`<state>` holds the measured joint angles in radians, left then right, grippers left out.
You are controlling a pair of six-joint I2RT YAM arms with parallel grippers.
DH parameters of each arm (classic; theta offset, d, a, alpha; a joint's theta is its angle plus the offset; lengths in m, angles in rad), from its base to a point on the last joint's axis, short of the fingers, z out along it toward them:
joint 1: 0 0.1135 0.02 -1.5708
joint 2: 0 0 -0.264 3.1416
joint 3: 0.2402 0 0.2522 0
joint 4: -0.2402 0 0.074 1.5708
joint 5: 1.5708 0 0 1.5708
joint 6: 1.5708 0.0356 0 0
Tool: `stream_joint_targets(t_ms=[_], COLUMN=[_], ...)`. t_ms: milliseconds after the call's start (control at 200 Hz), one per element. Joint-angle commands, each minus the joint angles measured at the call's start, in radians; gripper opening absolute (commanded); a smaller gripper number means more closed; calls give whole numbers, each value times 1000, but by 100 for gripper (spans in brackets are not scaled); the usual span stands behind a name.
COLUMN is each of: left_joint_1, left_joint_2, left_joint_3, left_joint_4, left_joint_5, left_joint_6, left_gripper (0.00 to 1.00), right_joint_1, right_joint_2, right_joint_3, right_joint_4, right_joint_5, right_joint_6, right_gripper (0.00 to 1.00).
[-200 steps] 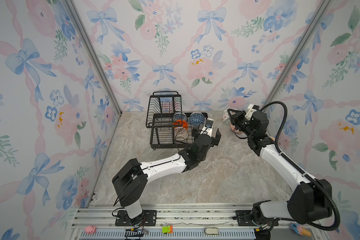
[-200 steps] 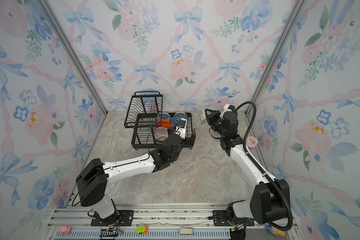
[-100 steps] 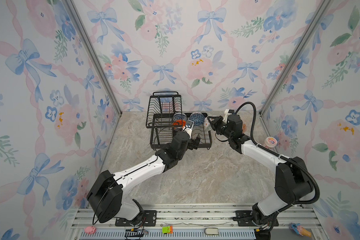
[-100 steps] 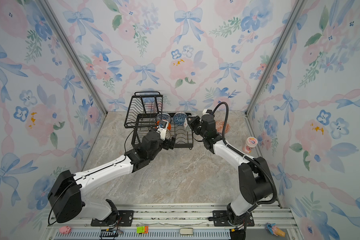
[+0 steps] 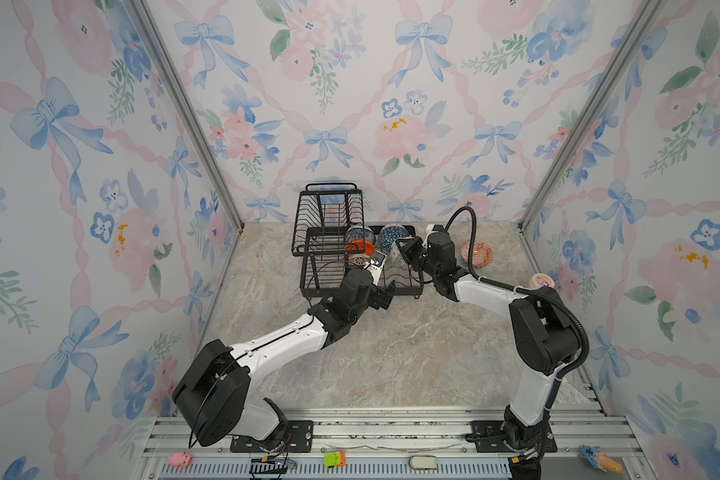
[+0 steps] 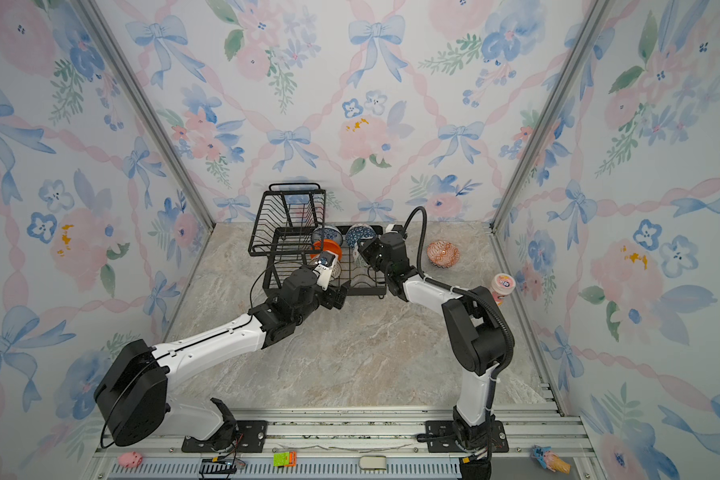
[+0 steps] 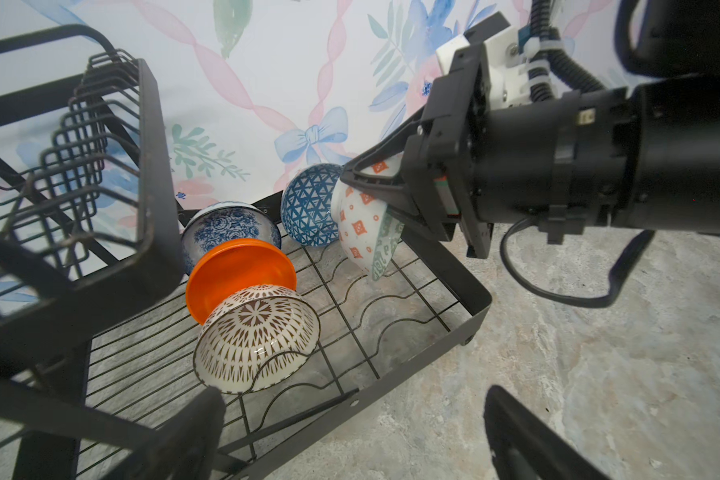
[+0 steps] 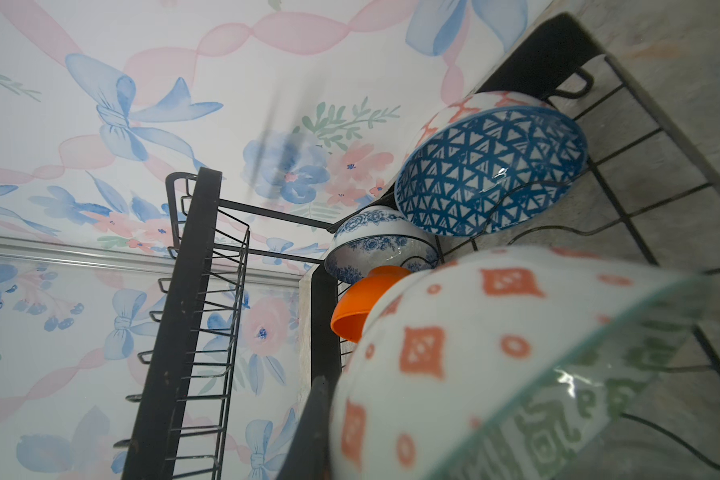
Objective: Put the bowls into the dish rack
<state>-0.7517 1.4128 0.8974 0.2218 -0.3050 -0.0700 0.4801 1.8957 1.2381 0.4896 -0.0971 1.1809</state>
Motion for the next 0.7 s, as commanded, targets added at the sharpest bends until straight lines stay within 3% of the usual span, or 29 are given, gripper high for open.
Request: stream_joint_targets(t_ms=[0, 690], left_joint_1=[15, 20], left_joint_2=[8, 50], left_joint_3=[6, 11], left_joint_4=[22, 17], left_joint_5=[-1, -108], left_joint_6=[-32, -107], left_gripper=[98, 98], right_joint_1=[8, 25], right_joint_2=[34, 249], right_joint_3=[79, 225], right_joint_4=[92, 166], right_joint_5=[14, 65], right_joint_6=[-18, -7], right_gripper=[0, 0])
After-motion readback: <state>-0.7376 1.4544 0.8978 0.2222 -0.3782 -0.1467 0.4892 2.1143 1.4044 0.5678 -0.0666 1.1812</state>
